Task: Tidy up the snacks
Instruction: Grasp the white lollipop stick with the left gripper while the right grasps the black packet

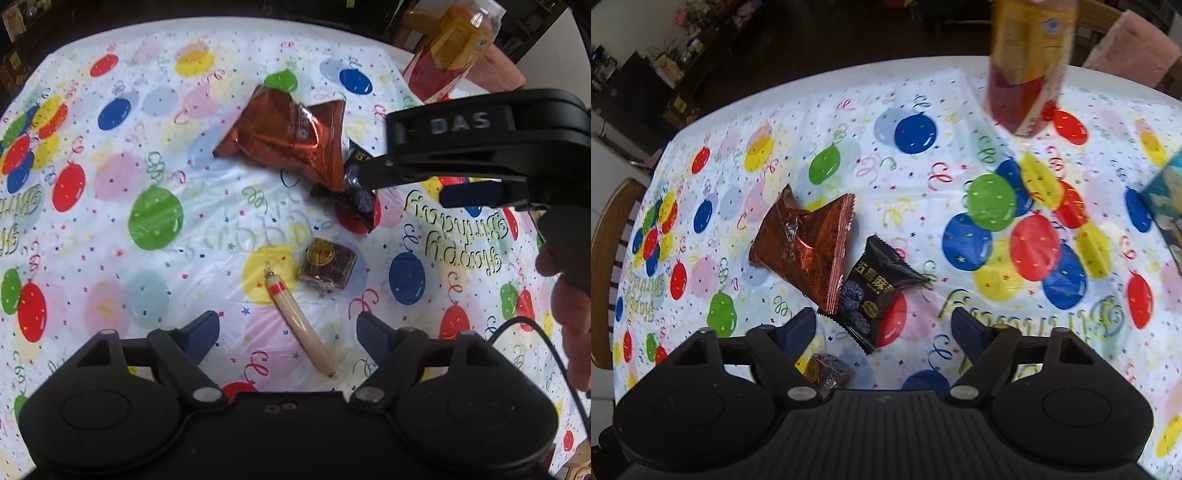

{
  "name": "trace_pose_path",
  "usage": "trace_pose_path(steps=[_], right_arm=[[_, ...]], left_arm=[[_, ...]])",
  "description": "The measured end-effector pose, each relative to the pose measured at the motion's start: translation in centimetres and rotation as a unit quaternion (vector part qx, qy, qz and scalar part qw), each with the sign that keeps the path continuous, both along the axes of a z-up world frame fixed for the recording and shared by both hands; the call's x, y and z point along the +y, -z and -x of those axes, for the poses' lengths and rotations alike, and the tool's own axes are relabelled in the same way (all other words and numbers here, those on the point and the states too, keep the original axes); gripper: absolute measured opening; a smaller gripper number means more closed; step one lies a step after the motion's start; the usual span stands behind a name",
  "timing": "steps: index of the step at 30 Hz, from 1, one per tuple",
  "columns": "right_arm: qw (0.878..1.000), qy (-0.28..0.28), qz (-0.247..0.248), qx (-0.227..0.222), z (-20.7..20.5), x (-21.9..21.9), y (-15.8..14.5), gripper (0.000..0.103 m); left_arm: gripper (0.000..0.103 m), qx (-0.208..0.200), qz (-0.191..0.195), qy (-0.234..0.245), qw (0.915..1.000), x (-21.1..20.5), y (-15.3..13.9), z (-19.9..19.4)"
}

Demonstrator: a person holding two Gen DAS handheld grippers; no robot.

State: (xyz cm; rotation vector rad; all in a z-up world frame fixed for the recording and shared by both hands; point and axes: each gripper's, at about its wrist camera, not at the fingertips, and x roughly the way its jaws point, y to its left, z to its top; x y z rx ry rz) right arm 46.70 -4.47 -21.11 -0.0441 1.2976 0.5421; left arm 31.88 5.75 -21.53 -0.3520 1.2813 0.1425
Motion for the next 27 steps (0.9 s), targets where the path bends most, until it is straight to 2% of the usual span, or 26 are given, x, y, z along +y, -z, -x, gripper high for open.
trace_pose_path(steps=[4,8,12,16,17,19,22,27], right_arm=[[1.000,-0.019,0.002,0.006,-0.2,1.1,1.1,0.074],[0.999,-0.033,0.003,0.014,-0.4,1.8,2.0,0.065],[0.999,-0.037,0.004,0.015,-0.6,2.2,2.5,0.064],[0.999,-0.043,0.002,0.018,-0.8,2.5,2.8,0.059],[0.999,-0.044,0.002,0.018,-0.8,2.6,2.8,0.056],[0.999,-0.045,-0.001,0.019,-0.8,2.7,2.9,0.050],[0.999,-0.047,-0.001,0.014,-0.6,2.6,3.0,0.045],[0.999,-0.038,-0.006,0.008,-0.4,1.8,2.8,0.036]], left_arm=[[0.065,0.011,0.011,0.005,0.9999,-0.3,0.9,-0.7],[0.058,0.018,0.015,0.010,0.9997,-0.7,1.4,-1.2],[0.045,0.028,0.012,0.011,0.9995,-0.9,1.9,-1.4],[0.038,0.026,0.004,0.009,0.9996,-1.0,2.0,-1.5],[0.036,0.027,0.004,0.006,0.9996,-1.0,2.0,-1.5],[0.026,0.027,-0.002,0.002,0.9996,-1.0,2.0,-1.5],[0.017,0.025,0.015,-0.007,0.9996,-0.2,2.1,-1.3],[0.010,0.022,0.018,-0.015,0.9995,0.5,1.9,-0.9]])
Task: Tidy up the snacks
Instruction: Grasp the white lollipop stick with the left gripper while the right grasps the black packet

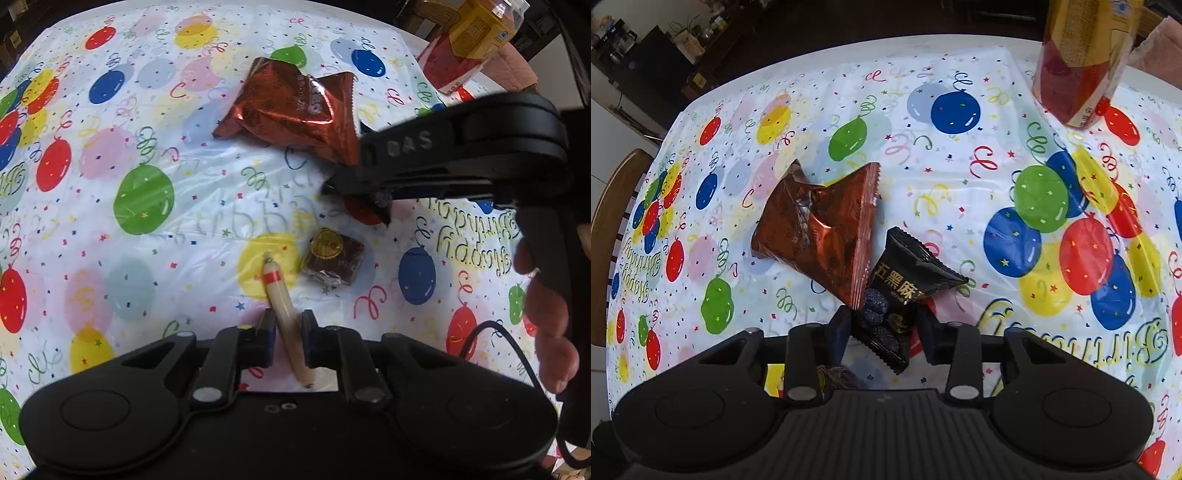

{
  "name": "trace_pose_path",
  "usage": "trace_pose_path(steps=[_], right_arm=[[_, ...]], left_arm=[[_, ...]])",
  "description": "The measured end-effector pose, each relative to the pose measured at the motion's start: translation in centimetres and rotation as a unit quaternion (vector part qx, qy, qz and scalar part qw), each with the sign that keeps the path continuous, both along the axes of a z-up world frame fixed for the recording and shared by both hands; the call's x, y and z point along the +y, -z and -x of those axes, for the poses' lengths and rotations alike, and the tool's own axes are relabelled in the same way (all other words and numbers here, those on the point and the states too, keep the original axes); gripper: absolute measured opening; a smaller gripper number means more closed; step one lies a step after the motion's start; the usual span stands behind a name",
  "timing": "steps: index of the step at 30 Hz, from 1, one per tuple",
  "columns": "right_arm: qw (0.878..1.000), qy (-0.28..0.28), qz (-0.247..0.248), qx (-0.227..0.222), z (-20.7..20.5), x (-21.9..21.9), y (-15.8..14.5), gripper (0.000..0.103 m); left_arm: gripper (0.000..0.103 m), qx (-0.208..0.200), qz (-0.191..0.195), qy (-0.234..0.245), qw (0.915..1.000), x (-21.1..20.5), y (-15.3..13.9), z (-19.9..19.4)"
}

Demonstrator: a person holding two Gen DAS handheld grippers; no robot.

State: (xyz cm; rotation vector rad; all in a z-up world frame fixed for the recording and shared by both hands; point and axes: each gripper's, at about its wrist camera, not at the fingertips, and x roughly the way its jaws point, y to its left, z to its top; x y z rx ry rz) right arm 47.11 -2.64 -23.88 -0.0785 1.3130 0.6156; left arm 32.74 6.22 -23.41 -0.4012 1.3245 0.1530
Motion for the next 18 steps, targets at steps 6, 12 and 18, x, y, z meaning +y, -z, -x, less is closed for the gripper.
trace_pose_path(steps=[6,12,18], right_arm=[[1.000,0.017,0.006,-0.012,0.5,-1.5,-0.5,0.029],[1.000,0.024,0.006,-0.013,1.4,-3.5,-1.4,0.027],[0.999,0.034,0.002,-0.024,3.1,-5.7,-3.4,0.025]], left_arm=[[0.008,-0.004,0.007,-0.017,0.9998,1.2,-0.3,0.6],[0.008,-0.015,0.014,-0.027,0.9994,2.6,-1.2,1.6],[0.008,-0.029,0.022,-0.034,0.9987,3.4,-2.6,2.5]])
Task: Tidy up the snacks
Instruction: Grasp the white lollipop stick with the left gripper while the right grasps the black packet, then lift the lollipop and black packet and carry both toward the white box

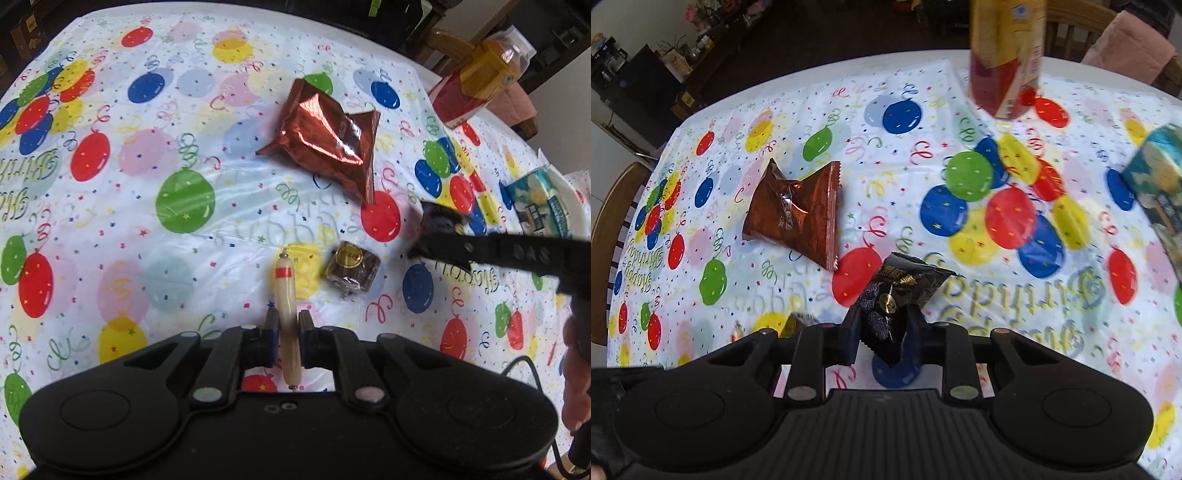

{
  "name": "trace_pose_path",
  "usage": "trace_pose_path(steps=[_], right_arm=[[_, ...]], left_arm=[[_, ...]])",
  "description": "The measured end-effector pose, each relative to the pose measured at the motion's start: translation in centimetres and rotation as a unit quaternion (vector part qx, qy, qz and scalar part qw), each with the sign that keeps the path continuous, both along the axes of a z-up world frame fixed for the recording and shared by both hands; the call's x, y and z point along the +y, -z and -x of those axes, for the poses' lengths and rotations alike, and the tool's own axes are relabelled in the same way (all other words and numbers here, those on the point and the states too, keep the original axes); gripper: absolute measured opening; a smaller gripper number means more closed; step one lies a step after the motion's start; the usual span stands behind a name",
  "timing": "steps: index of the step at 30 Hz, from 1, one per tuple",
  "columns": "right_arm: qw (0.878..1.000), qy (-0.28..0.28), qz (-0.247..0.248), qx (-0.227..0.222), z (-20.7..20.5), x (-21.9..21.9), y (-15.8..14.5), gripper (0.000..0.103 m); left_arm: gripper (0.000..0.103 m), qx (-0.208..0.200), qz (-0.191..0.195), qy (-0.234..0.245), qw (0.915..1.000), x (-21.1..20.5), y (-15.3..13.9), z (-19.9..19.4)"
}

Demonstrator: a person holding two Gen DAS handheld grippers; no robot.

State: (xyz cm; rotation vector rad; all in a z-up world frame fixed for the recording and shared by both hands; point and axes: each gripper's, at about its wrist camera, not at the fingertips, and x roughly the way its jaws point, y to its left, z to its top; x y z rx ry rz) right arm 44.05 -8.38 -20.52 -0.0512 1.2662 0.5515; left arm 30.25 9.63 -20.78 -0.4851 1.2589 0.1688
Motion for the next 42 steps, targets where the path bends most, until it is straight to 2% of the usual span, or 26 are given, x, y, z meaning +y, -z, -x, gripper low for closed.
trace_pose_path(steps=[7,18,23,33,38,42], right_arm=[[1.000,0.015,-0.016,-0.006,2.4,-2.9,-2.6,0.024],[0.999,0.022,-0.042,-0.022,8.4,-5.9,-6.9,0.022],[0.998,0.034,-0.046,-0.037,11.4,-6.8,-8.3,0.018],[0.995,0.057,-0.067,-0.049,17.2,-9.5,-10.7,0.018],[0.993,0.073,-0.074,-0.058,19.2,-11.3,-11.5,0.018],[0.991,0.088,-0.079,-0.060,19.5,-12.7,-11.7,0.018]], left_arm=[[0.008,-0.021,0.008,0.006,0.9997,0.3,-1.9,1.4],[0.008,-0.054,0.021,0.056,0.9968,-0.5,-5.5,5.3],[0.008,-0.064,0.026,0.075,0.9948,-1.0,-6.7,7.4],[0.007,-0.083,0.038,0.121,0.9884,-2.4,-9.2,11.3],[0.007,-0.084,0.027,0.142,0.9860,-3.0,-9.7,12.0],[0.007,-0.081,0.010,0.153,0.9848,-3.1,-9.3,10.6]])
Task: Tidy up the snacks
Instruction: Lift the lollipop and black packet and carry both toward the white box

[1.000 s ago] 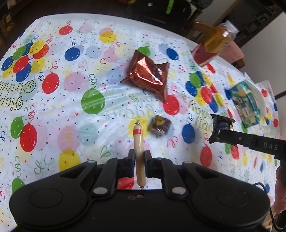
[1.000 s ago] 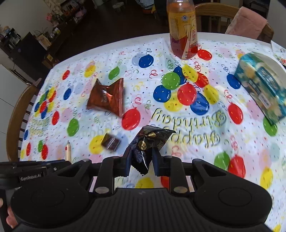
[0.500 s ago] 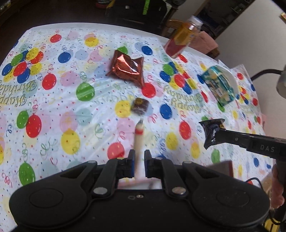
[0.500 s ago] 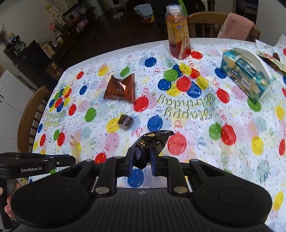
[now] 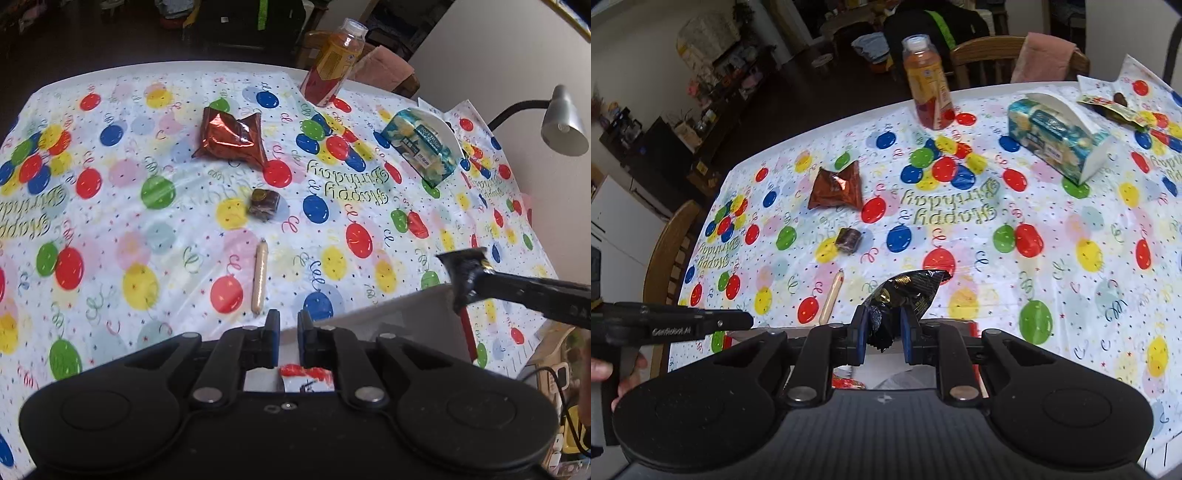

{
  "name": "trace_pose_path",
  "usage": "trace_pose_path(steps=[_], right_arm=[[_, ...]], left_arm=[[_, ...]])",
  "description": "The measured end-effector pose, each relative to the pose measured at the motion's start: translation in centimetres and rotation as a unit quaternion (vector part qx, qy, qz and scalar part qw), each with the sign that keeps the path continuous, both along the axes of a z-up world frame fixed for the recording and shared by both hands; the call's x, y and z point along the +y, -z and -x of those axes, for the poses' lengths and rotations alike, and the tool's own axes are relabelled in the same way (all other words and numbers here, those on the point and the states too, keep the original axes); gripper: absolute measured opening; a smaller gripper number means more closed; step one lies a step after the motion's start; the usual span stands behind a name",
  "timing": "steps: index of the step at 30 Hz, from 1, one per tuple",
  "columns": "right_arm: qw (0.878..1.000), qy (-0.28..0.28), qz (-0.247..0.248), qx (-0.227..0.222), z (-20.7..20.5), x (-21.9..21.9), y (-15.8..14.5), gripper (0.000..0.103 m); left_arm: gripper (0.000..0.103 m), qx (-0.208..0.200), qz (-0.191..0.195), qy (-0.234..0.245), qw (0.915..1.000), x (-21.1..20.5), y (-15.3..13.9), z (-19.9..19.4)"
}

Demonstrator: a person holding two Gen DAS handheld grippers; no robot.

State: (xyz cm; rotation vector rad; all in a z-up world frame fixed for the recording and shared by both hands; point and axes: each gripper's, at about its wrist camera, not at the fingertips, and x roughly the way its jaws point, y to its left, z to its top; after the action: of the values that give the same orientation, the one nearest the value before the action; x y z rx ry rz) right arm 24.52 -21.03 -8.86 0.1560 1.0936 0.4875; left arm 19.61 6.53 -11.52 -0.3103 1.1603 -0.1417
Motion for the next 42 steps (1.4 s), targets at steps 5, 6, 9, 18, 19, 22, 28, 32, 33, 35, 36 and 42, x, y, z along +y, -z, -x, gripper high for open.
trace_pose_path(steps=[5,6,9,18,19,22,28,32,33,35,36,42], right_arm=[[1.000,0.005,-0.008,0.004,-0.4,-1.1,0.2,0.018],[1.000,0.005,-0.010,0.005,-0.6,-1.3,0.3,0.018],[1.000,0.005,-0.014,0.010,-1.3,-1.8,0.9,0.018],[0.999,0.004,-0.015,0.033,-4.3,-2.6,2.7,0.018],[0.999,0.004,-0.015,0.036,-4.7,-2.6,3.0,0.018],[0.999,0.002,-0.014,0.041,-5.6,-2.6,3.5,0.018],[0.999,-0.002,-0.015,0.049,-6.7,-2.3,4.4,0.018],[0.999,-0.005,-0.015,0.052,-7.0,-2.0,4.7,0.018],[0.999,-0.006,-0.015,0.052,-7.0,-1.9,4.7,0.018],[0.998,-0.006,-0.015,0.054,-7.0,-1.9,4.8,0.018],[0.998,-0.006,-0.014,0.055,-7.0,-1.8,4.9,0.018],[0.998,-0.004,-0.011,0.055,-6.5,-1.7,4.9,0.018]], left_arm=[[0.008,0.010,-0.021,0.014,0.9996,-0.8,1.6,-2.5],[0.008,0.016,-0.023,0.015,0.9995,-0.9,2.1,-3.1],[0.022,0.036,-0.024,0.015,0.9990,-0.9,3.7,-4.8],[0.068,0.071,-0.065,0.022,0.9951,-1.6,7.8,-9.2],[0.064,0.074,-0.071,0.028,0.9943,-1.8,8.2,-9.5],[0.050,0.089,-0.085,0.046,0.9913,-2.6,9.5,-10.5],[0.036,0.110,-0.109,0.071,0.9854,-3.7,11.1,-11.3],[0.025,0.119,-0.124,0.078,0.9820,-4.1,11.7,-11.7],[0.024,0.116,-0.127,0.079,0.9819,-4.2,11.7,-11.6],[0.019,0.113,-0.134,0.083,0.9810,-4.4,11.6,-11.6],[0.014,0.112,-0.134,0.083,0.9811,-4.5,11.6,-11.5],[0.008,0.102,-0.135,0.073,0.9829,-4.4,11.4,-11.0]])
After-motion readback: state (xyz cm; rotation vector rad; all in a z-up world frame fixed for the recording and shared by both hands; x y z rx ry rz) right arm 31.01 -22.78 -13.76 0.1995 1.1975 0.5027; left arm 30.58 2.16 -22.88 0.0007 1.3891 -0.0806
